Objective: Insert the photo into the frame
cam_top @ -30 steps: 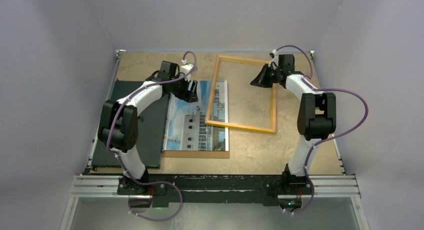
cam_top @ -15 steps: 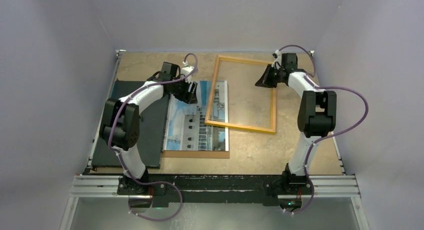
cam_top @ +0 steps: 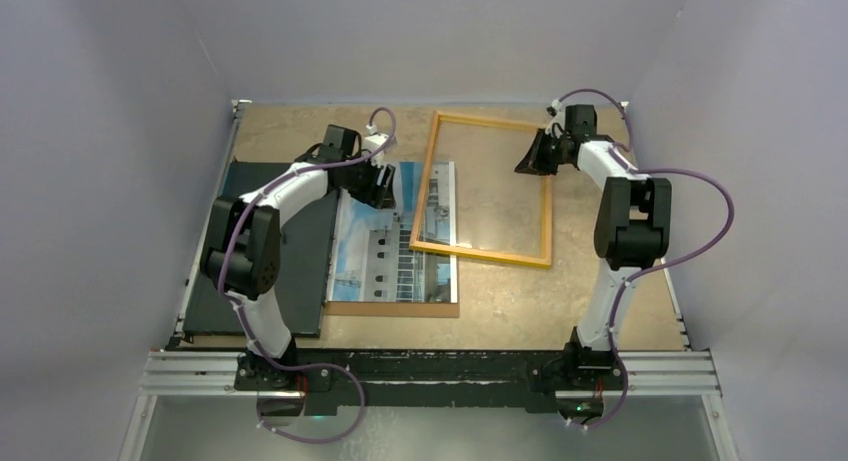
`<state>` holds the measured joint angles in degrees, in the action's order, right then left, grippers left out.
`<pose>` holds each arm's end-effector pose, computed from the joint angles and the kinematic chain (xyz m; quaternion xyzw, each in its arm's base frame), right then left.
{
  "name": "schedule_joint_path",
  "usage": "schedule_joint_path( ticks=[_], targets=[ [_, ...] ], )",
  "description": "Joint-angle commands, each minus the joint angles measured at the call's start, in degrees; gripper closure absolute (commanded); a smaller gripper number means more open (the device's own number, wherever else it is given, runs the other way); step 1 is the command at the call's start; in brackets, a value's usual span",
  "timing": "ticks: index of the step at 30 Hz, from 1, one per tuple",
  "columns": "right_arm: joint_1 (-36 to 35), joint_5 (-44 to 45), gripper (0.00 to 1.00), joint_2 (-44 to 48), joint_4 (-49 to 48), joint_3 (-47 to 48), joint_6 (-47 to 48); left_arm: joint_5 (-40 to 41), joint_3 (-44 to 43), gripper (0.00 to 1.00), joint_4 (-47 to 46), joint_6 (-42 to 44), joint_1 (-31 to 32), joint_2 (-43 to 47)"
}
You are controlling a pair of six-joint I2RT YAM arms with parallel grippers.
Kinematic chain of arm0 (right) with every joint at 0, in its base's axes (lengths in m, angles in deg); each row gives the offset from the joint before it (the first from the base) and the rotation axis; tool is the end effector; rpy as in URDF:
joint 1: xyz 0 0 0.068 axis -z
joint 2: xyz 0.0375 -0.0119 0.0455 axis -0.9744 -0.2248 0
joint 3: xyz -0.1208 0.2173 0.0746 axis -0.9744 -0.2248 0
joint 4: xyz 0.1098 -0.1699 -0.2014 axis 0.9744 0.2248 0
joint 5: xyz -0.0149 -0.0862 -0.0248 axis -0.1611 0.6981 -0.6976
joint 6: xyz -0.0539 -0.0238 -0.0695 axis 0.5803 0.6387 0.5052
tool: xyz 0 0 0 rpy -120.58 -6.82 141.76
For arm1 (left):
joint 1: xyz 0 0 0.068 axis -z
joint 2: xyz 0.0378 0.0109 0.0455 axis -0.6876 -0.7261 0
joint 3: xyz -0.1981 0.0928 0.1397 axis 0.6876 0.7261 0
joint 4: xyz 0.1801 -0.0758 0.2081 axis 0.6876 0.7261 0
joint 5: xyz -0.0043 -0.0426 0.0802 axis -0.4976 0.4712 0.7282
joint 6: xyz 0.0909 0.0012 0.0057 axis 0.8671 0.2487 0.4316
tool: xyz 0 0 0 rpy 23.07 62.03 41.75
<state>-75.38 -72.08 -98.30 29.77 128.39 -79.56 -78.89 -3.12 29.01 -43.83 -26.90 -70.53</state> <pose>0.4977 0.0227 0.1556 0.0642 0.9020 0.2648 0.3349 0.4036 -0.1597 0.1500 0.2399 0.8922 -0.2608 0.2800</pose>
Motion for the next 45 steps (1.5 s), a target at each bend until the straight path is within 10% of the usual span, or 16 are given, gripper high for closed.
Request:
schedule_joint_path(
  ticks=[1, 45],
  targets=[
    [0.05, -0.54, 1.0, -0.29, 1.46, 1.98, 2.74, -1.15, -2.18, 0.41, -1.84, -0.1, 0.54, -1.96],
    [0.2, -3.43, 1.0, -3.72, 5.65, 6.05, 4.75, -3.45, -10.3, 0.75, -9.52, -6.55, 5.58, -16.21]
  ],
)
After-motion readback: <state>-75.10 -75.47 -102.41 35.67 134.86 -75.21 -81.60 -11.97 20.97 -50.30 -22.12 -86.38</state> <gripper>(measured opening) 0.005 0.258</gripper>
